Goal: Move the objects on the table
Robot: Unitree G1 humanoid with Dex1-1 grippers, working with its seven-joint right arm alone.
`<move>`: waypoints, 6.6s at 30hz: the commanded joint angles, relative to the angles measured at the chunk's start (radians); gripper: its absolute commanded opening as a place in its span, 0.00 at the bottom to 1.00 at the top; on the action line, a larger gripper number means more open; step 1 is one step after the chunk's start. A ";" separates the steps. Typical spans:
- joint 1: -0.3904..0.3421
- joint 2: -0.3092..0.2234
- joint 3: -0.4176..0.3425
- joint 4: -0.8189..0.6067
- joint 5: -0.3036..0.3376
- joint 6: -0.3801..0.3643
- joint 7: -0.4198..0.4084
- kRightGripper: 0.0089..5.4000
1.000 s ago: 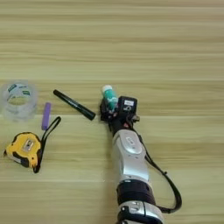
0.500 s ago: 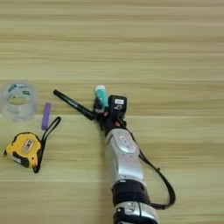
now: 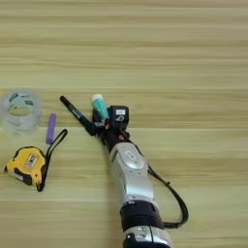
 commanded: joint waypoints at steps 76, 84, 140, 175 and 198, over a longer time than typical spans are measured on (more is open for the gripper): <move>0.429 -0.050 0.216 -0.812 0.105 0.013 0.244 1.00; 0.522 -0.041 0.385 -0.860 0.059 0.017 0.302 1.00; 0.431 0.000 0.466 -0.527 -0.093 -0.125 0.274 0.77; 0.212 -0.058 0.029 -0.576 0.020 -0.052 0.085 0.77; 0.046 -0.135 -0.133 -0.100 -0.028 -0.088 -0.045 0.77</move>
